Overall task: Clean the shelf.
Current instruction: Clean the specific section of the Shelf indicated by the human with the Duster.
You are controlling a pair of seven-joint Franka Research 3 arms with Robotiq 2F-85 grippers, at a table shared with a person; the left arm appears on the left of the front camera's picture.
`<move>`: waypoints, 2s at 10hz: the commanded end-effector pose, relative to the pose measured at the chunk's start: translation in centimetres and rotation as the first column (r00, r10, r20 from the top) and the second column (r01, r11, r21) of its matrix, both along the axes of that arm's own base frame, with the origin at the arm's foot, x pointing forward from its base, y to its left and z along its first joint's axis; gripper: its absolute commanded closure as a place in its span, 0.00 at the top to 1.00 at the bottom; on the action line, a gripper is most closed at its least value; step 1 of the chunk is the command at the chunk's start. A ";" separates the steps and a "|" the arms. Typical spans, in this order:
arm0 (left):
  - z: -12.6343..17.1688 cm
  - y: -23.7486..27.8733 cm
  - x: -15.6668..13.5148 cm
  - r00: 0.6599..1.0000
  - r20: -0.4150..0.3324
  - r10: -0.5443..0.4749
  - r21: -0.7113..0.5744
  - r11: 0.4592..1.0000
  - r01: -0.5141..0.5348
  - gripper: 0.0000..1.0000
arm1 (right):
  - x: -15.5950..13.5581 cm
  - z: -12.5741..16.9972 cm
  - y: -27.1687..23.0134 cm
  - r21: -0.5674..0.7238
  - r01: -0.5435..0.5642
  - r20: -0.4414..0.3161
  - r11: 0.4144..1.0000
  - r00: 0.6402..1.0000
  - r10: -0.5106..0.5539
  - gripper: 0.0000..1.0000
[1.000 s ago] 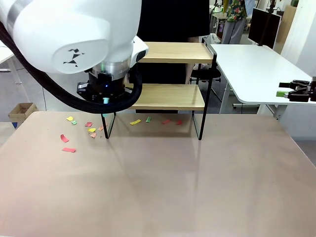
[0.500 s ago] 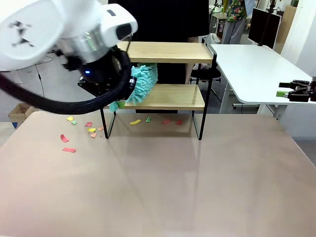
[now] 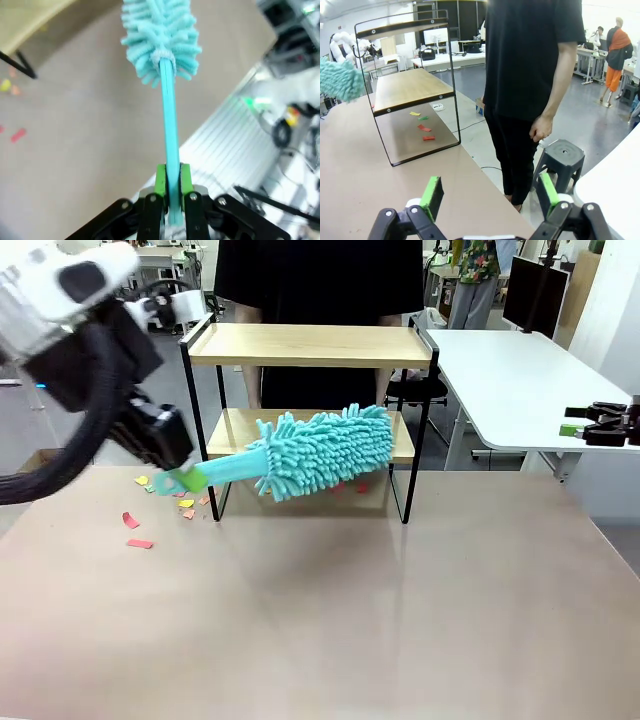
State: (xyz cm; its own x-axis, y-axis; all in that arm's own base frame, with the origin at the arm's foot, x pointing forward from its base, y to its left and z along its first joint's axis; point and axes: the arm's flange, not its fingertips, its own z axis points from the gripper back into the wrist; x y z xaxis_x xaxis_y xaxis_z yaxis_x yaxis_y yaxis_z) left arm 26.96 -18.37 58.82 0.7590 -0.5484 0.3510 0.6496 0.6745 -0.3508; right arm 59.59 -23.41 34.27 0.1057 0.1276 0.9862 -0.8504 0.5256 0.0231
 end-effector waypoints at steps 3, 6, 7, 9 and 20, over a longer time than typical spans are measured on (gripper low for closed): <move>1.7 6.9 -1.8 0.973 -0.230 -0.021 0.098 0.994 0.045 0.14 | 0.1 0.3 0.2 -0.002 -0.003 0.004 1.000 1.000 0.003 1.00; -1.9 8.8 -1.7 0.932 -0.332 -0.142 0.200 0.956 0.217 0.14 | 0.1 0.3 0.2 -0.002 -0.003 0.004 1.000 1.000 0.003 1.00; -2.8 9.3 -1.4 0.916 -0.377 -0.137 0.187 0.957 0.220 0.14 | 0.1 0.3 0.2 -0.002 -0.003 0.004 1.000 1.000 0.003 1.00; -3.3 9.6 -1.5 0.921 -0.359 -0.148 0.156 0.964 0.216 0.14 | 0.1 0.3 0.2 -0.002 -0.003 0.004 1.000 1.000 0.003 1.00; -3.3 9.4 -1.6 0.913 -0.389 -0.121 0.183 0.961 0.206 0.14 | 0.1 0.3 0.2 -0.002 -0.003 0.004 1.000 1.000 0.003 1.00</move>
State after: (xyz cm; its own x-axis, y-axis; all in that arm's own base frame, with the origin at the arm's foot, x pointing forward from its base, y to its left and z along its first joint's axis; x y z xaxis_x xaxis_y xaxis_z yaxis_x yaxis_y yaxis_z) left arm 25.56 -8.98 55.31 0.7037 -0.7058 -0.0820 0.6101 0.6593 -0.4395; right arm 59.59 -23.41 34.27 0.1057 0.1276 0.9862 -0.8504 0.5256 0.0231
